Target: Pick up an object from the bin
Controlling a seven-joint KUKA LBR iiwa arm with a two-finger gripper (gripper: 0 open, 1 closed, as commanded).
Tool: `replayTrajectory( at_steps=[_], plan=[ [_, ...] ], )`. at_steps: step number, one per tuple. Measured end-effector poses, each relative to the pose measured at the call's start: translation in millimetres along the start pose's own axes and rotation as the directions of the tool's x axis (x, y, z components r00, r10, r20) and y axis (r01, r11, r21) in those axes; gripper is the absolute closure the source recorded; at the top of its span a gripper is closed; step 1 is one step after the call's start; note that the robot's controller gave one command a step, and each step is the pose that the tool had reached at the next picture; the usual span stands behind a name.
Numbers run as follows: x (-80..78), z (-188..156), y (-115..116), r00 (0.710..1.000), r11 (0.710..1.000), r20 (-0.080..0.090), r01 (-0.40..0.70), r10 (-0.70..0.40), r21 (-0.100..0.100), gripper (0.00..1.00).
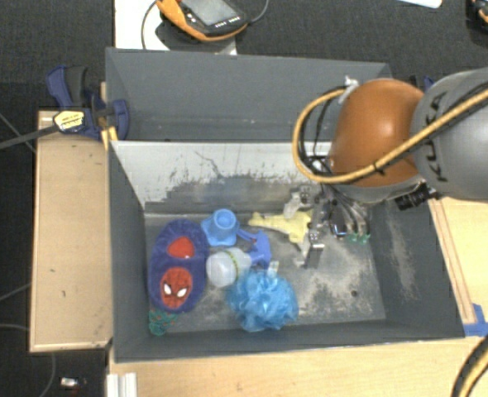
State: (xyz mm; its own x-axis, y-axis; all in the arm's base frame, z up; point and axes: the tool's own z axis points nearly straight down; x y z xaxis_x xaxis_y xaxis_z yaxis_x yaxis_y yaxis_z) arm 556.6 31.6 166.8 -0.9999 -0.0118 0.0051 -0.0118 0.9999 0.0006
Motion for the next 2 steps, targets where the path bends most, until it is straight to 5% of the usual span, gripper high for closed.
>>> replayTrajectory(
  at_steps=[1,2],
  plan=[
    [-1.6,-4.8,-0.2,1.000,1.000,0.008,-0.001,0.001,0.000,0.00],
    [-17.0,47.0,-25.7,0.993,0.993,0.012,-0.118,0.118,-0.002,0.00]
  ],
)
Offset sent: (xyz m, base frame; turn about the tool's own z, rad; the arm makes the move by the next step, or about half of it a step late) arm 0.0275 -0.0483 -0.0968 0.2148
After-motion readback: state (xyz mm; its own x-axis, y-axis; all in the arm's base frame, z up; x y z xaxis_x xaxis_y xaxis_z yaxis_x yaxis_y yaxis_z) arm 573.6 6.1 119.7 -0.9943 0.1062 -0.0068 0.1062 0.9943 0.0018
